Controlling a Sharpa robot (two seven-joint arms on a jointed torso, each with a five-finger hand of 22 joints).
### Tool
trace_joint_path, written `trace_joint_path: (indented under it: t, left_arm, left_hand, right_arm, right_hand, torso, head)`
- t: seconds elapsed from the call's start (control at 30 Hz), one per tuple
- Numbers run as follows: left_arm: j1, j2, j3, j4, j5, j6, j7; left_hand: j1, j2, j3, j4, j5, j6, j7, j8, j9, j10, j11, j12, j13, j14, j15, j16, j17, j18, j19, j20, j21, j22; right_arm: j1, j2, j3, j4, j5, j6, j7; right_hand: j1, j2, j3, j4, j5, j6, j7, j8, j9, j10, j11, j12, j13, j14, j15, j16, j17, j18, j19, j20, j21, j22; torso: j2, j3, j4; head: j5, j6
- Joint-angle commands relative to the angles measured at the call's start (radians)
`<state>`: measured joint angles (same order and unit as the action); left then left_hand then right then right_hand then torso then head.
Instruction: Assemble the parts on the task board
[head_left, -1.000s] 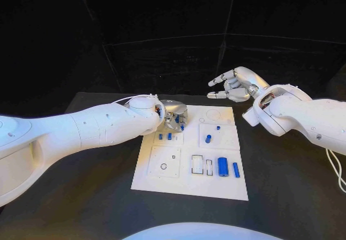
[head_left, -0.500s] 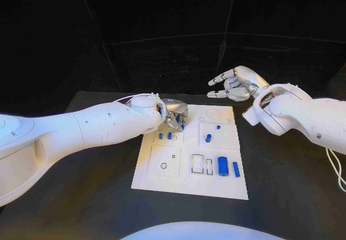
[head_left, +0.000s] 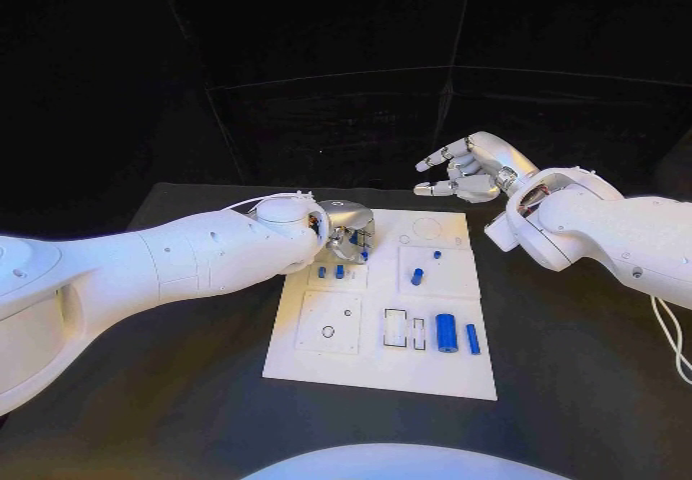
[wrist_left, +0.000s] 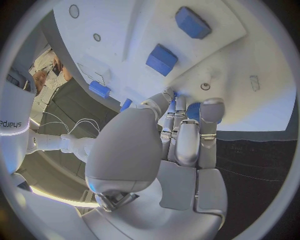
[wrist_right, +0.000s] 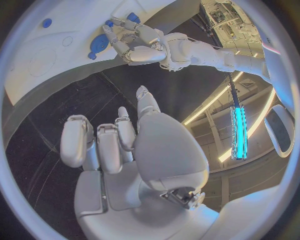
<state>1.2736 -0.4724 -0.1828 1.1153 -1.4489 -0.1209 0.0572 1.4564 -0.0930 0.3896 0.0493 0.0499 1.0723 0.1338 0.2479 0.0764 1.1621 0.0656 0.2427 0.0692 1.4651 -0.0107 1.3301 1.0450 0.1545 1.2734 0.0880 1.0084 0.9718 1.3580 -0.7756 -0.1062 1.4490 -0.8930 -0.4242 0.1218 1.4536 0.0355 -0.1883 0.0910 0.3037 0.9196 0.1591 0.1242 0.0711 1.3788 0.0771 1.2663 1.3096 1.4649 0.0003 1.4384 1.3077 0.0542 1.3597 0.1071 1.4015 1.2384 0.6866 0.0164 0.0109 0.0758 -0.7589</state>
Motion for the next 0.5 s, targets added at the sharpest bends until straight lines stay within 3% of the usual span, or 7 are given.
trace_joint_path:
  t: [0.03,0.13,0.23,0.37,0.5]
  left_arm:
    - [0.001,-0.009,0.017,0.016,0.001,-0.065,0.019]
    - [0.001,-0.017,0.034,0.031,0.007,-0.075,0.021]
    - [0.001,-0.032,0.061,0.054,0.017,-0.078,0.021]
    - [0.001,-0.064,0.088,0.09,0.035,-0.072,0.019]
    - [0.004,-0.11,0.102,0.124,0.062,-0.054,0.007]
  left_hand:
    - [-0.003,0.008,0.008,-0.002,0.0,0.007,0.0,-0.006,0.001,0.007,0.0,-0.007,0.001,0.007,-0.004,-0.002,-0.001,-0.014,0.006,0.002,0.004,0.002]
    - [-0.003,0.007,0.009,-0.002,0.0,0.008,0.001,-0.007,0.001,0.008,0.0,-0.008,0.001,0.007,-0.004,-0.002,-0.001,-0.014,0.007,0.002,0.005,0.002]
    - [-0.004,0.006,0.012,-0.004,0.0,0.008,0.001,-0.008,0.001,0.009,0.001,-0.011,0.0,0.008,-0.004,-0.002,-0.002,-0.014,0.007,0.002,0.006,0.004]
    - [-0.006,0.005,0.015,-0.004,0.0,0.009,0.002,-0.01,0.001,0.01,0.001,-0.014,0.0,0.008,-0.004,-0.002,-0.003,-0.014,0.007,0.002,0.006,0.004]
    - [-0.007,0.003,0.016,-0.005,0.0,0.01,0.002,-0.011,0.001,0.011,0.001,-0.016,0.0,0.008,-0.004,-0.003,-0.005,-0.015,0.007,0.002,0.007,0.006]
  right_arm:
    - [0.002,0.001,0.001,-0.002,-0.002,0.005,0.006]
    - [0.002,0.002,0.001,-0.003,-0.002,0.005,0.006]
    - [0.002,0.002,0.001,-0.006,-0.002,0.006,0.007]
    - [0.002,0.002,0.001,-0.007,-0.002,0.007,0.006]
    - [0.002,-0.001,0.001,-0.009,-0.002,0.007,0.006]
  right_hand:
    - [-0.004,0.01,-0.007,0.0,-0.005,-0.001,-0.001,0.004,-0.001,0.002,-0.008,-0.001,-0.001,0.053,-0.006,-0.006,0.024,0.02,-0.004,-0.002,-0.003,0.001]
    - [-0.004,0.01,-0.007,0.0,-0.005,-0.001,-0.001,0.004,-0.001,0.002,-0.008,-0.001,-0.001,0.053,-0.006,-0.006,0.024,0.02,-0.004,-0.002,-0.003,0.001]
    - [-0.004,0.01,-0.007,0.0,-0.005,-0.001,-0.001,0.004,-0.001,0.002,-0.008,-0.001,-0.001,0.053,-0.006,-0.006,0.024,0.02,-0.004,-0.002,-0.003,0.001]
    - [-0.004,0.01,-0.007,0.0,-0.005,-0.001,-0.001,0.004,-0.001,0.002,-0.008,-0.001,-0.001,0.053,-0.006,-0.006,0.024,0.02,-0.004,-0.002,-0.003,0.001]
    - [-0.004,0.011,-0.008,0.0,-0.005,0.0,-0.001,0.004,-0.001,0.004,-0.008,0.001,0.001,0.054,-0.006,-0.005,0.025,0.02,-0.003,-0.003,-0.003,0.001]
  torso:
    - [-0.001,-0.0001,0.0005]
    - [0.0,-0.0008,0.0003]
    - [0.0,-0.0016,0.0003]
    - [-0.001,0.0003,0.0003]
    - [-0.001,0.0005,0.0026]
  head:
    - [0.001,0.002]
    - [-0.002,0.005]
    - [-0.002,0.007]
    - [0.002,0.007]
    - [0.004,0.007]
